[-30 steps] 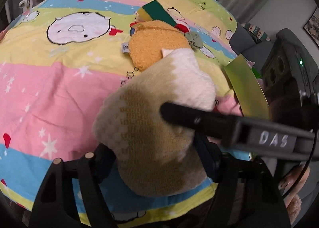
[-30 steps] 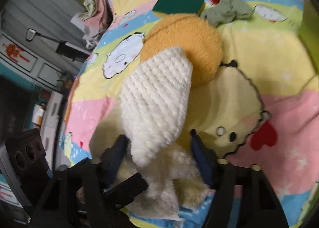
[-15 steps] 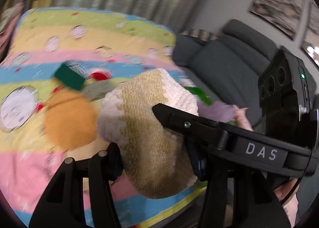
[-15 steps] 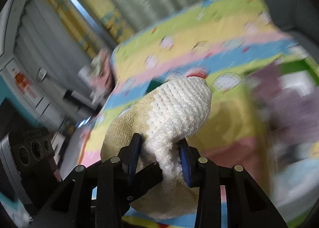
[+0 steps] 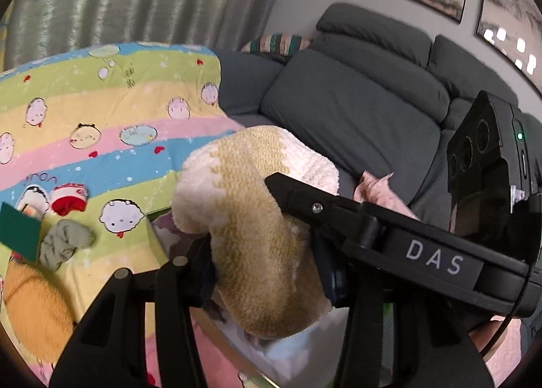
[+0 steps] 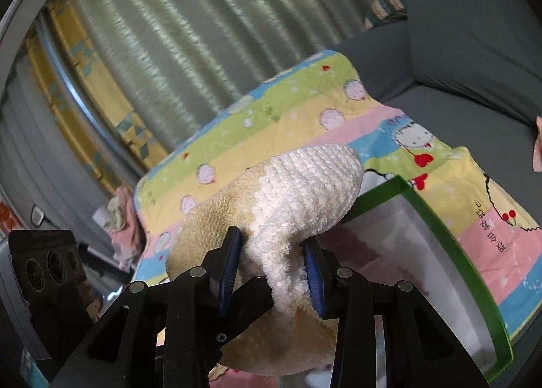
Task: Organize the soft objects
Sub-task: 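Lift the cream knit cloth with the right gripper toward the box, then lower the cream cloth into the green-rimmed box and open the right gripper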
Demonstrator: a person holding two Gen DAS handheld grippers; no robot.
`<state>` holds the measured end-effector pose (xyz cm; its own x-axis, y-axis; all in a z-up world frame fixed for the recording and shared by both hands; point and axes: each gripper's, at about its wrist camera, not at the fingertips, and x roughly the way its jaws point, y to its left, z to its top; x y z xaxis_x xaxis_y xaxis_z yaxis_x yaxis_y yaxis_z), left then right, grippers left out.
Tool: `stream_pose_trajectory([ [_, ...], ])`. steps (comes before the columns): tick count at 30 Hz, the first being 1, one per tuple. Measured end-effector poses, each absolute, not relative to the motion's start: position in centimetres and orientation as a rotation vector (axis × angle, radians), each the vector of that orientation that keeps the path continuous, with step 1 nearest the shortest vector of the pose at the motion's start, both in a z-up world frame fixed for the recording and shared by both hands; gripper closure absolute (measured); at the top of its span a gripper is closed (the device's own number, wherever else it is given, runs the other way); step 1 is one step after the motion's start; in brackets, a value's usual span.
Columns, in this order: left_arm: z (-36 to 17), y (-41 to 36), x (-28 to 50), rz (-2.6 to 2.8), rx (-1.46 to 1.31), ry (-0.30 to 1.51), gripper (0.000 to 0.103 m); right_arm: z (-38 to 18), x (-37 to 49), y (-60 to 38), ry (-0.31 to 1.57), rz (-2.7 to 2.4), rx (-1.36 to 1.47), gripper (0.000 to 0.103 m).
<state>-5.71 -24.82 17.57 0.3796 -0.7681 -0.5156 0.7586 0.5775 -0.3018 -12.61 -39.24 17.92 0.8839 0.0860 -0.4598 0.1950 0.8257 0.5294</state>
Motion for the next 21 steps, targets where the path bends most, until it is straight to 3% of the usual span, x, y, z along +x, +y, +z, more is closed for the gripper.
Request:
stream_pose_trajectory([
  [9, 11.0, -28.7, -1.4, -0.909, 0.034, 0.890, 0.058, 11.8, -8.4, -42.7, 0.718, -0.204, 0.643, 0.064],
  [21, 9.3, -30.3, -1.7, -0.830, 0.122, 0.896, 0.056, 10.1, -8.0, -43.5, 0.780, -0.284, 0.657, 0.064],
])
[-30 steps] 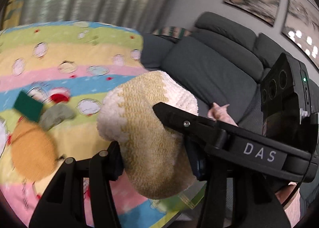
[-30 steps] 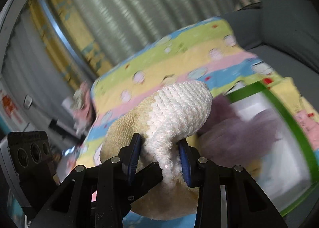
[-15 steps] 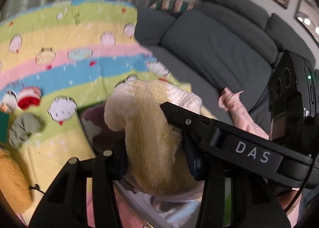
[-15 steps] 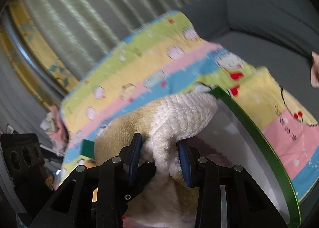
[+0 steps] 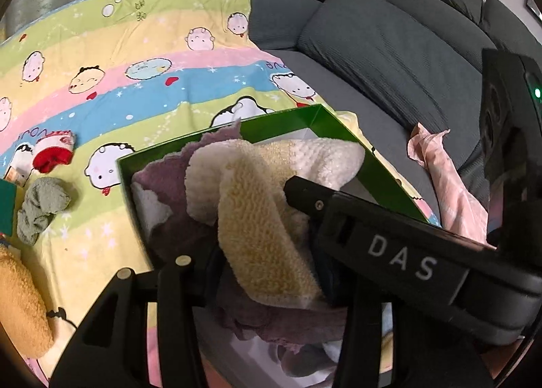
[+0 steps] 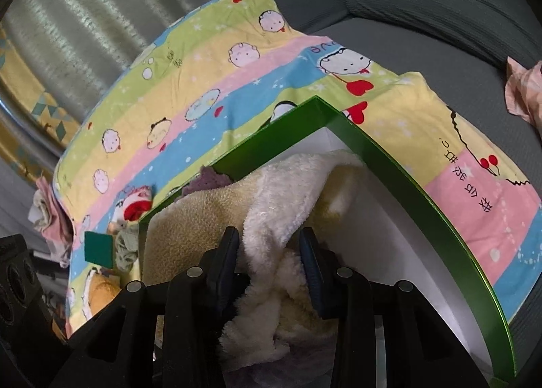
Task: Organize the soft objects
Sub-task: 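Lower the cream cloth into the green-rimmed box and open the right gripper, then move the right gripper back over the orange fuzzy pouch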
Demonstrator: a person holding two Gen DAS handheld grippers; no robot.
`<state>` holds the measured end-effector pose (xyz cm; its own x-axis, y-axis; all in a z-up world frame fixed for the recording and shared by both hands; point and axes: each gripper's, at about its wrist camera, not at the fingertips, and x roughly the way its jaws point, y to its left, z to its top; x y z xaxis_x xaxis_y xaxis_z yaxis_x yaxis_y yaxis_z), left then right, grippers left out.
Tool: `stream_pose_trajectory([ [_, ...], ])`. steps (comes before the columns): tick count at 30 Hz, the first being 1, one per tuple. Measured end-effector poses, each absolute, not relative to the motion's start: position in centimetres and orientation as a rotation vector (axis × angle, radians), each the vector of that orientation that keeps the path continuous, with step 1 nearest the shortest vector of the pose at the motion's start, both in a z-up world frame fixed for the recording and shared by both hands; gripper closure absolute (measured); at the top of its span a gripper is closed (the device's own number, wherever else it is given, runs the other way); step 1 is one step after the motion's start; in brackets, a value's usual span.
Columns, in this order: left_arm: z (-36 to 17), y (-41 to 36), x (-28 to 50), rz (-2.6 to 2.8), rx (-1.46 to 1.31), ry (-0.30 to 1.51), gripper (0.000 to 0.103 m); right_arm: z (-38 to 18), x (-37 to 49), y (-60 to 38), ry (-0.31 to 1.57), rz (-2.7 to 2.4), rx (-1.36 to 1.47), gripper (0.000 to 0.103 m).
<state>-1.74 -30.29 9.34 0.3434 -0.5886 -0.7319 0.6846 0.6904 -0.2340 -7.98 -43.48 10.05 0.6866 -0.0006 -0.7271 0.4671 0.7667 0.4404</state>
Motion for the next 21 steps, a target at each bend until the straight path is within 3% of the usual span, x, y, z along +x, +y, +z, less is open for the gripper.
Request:
stream_pose_trajectory([
  [2, 9.9, -29.7, -1.9, -0.827, 0.100, 0.890, 0.051, 10.5, -8.2, -43.5, 0.756, -0.277, 0.659, 0.063],
  [3, 10.3, -29.2, -2.1, -0.828, 0.086, 0.884, 0.047, 10.8, -8.5, -43.4, 0.744, -0.284, 0.655, 0.055],
  [4, 10.7, -28.7, -2.4, -0.825, 0.075, 0.873, 0.036, 11.2, -8.8, -43.3, 0.734, -0.298, 0.643, 0.042],
  [5, 11.2, -28.3, -2.7, -0.818, 0.072, 0.860, 0.029, 11.6, -9.2, -43.2, 0.715, -0.318, 0.629, 0.036],
  [6, 11.6, -28.0, -3.0, -0.808, 0.077, 0.846, 0.028, 12.3, -9.9, -43.0, 0.677, -0.335, 0.613, 0.027],
  [9, 13.2, -25.8, -4.3, -0.796, 0.080, 0.790, 0.025, 13.8, -11.5, -42.5, 0.605, -0.330, 0.603, 0.025],
  [11, 13.8, -24.0, -4.7, -0.770, 0.068, 0.778, 0.017, 14.6, -12.3, -42.0, 0.568, -0.313, 0.603, 0.023],
  [21, 12.9, -10.1, -5.0, -0.451, -0.044, 0.786, 0.016, 17.4, -13.0, -36.1, 0.525, -0.190, 0.496, 0.015],
])
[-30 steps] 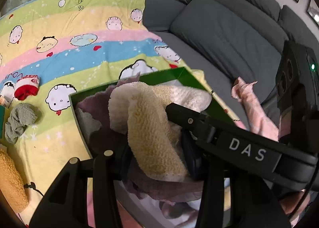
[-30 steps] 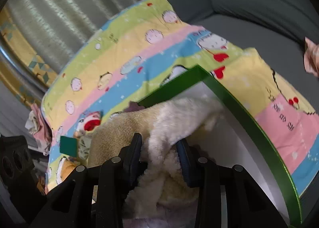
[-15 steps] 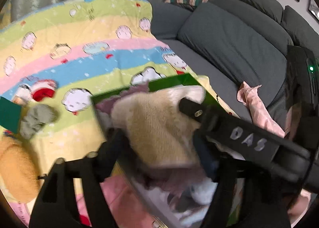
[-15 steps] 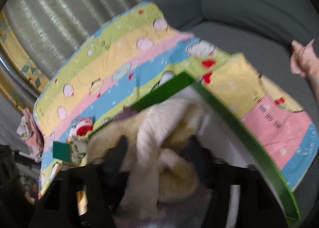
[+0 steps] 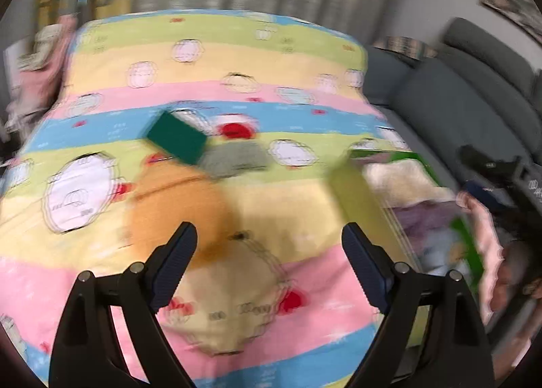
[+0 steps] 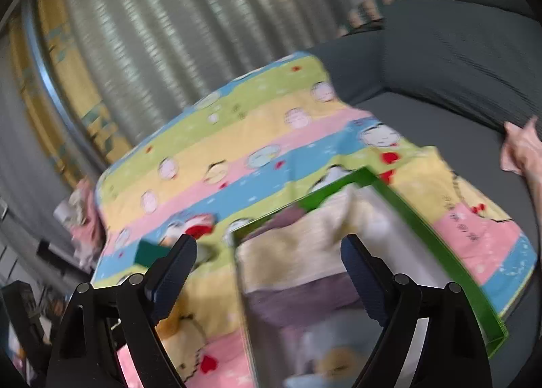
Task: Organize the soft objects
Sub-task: 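Move the right gripper back over the orange fuzzy pouch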
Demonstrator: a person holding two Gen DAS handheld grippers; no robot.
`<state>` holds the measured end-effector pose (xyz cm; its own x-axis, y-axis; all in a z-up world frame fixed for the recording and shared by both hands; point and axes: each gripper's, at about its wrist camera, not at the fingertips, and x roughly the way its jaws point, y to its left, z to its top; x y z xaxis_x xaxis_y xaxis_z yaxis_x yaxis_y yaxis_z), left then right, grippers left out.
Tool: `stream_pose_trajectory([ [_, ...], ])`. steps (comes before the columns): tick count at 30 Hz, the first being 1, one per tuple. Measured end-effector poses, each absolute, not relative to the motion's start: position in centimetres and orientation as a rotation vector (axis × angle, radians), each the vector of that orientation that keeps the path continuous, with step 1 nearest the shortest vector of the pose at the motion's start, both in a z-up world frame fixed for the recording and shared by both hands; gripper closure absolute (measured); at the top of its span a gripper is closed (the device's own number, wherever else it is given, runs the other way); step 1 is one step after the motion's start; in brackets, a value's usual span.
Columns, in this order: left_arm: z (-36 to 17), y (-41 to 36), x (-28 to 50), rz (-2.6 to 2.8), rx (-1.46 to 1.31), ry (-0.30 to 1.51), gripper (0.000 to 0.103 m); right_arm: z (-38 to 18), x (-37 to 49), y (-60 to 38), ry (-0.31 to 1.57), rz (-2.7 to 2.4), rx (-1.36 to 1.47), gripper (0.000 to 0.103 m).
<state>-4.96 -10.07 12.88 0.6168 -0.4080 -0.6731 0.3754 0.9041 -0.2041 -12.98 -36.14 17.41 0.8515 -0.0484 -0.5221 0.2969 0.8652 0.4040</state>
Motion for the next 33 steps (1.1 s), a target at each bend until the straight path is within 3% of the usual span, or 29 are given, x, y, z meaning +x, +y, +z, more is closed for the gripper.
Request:
stream_pose_trajectory([
  [7, 8.9, -1.4, -4.9, -0.298, -0.164, 0.847, 0.016, 16.7, -9.0, -28.4, 0.607, 0.053, 0.430, 0.015],
  [17, 5.8, 3.7, -4.2, -0.195, -0.248, 0.904, 0.016, 8.5, -0.2, -19.5, 0.854, 0.116, 0.402, 0.015],
  [20, 5.8, 4.7, -4.3, -0.172, -0.246, 0.899, 0.016, 7.0, 1.3, -18.7, 0.864, 0.118, 0.381, 0.028],
  [22, 5.6, 5.5, -4.2, -0.168, -0.261, 0.907, 0.016, 5.9, 2.0, -18.3, 0.901, 0.145, 0.421, 0.047],
  [26, 5.6, 6.2, -4.3, -0.155, -0.262, 0.905, 0.016, 5.5, 1.6, -17.3, 0.905, 0.095, 0.361, 0.067],
  [28, 5.7, 6.5, -4.4, -0.144, -0.259, 0.897, 0.016, 6.2, 1.0, -16.7, 0.888, 0.100, 0.340, 0.081],
  [33, 6.0, 6.8, -4.6, -0.174, -0.291, 0.896, 0.016, 8.6, -2.2, -16.6, 0.856, 0.233, 0.454, 0.093],
])
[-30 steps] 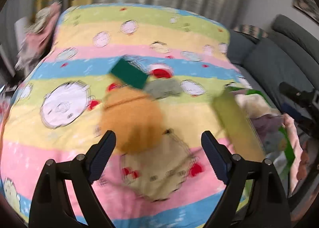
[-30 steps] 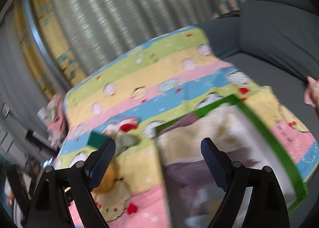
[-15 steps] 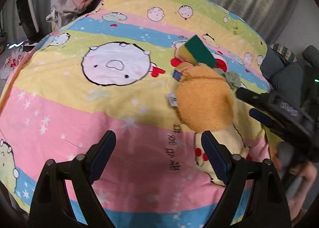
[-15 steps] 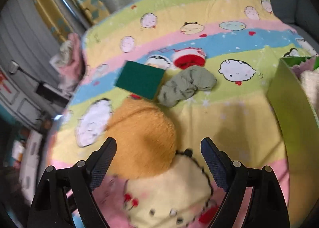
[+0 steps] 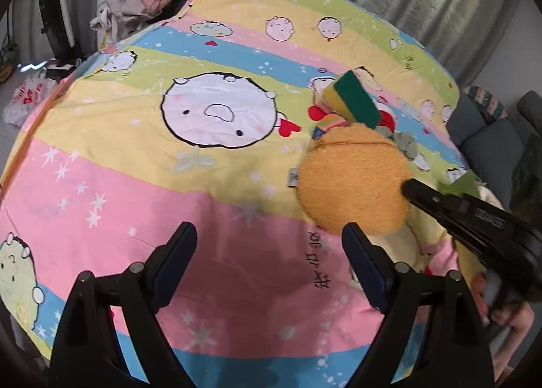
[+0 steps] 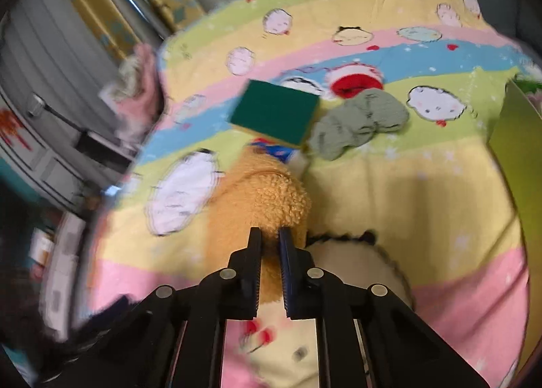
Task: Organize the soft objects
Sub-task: 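Move the right gripper back over the orange fuzzy pouch, then grasp the orange fuzzy pouch with the right gripper and lift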
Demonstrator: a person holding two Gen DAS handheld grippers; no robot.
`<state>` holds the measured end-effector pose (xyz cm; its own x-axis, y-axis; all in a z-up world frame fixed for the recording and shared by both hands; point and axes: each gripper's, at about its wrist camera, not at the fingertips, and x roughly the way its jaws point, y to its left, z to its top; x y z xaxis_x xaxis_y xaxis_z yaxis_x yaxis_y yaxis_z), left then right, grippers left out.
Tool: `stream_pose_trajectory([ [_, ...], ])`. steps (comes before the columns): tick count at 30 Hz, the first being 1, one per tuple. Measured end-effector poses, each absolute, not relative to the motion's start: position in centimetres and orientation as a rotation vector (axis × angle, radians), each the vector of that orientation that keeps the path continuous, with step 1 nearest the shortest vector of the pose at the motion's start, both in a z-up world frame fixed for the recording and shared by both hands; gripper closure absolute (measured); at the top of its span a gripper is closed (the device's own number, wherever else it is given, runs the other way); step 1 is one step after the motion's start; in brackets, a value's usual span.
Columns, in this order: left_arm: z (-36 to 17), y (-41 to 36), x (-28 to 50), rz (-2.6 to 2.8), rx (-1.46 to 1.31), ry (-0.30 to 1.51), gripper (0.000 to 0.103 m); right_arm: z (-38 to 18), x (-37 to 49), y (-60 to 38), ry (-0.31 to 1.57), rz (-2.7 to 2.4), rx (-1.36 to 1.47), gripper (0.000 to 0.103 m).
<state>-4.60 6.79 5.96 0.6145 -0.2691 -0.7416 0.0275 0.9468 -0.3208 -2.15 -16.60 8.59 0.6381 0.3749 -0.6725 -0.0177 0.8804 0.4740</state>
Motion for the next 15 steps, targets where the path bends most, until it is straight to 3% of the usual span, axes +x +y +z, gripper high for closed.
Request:
stream_pose_trajectory([
  [12, 5.9, 5.6, -4.4, -0.236, -0.319, 0.921, 0.016, 9.4, -5.0, -17.5, 0.909, 0.228, 0.443, 0.096],
  [14, 6.0, 5.1, -3.8, -0.245, -0.315, 0.925, 0.016, 9.4, -4.6, -18.3, 0.905, 0.207, 0.443, 0.093],
  [15, 5.9, 4.9, -3.4, -0.248, -0.308, 0.928, 0.016, 9.3, -4.2, -18.6, 0.912, 0.211, 0.459, 0.083],
])
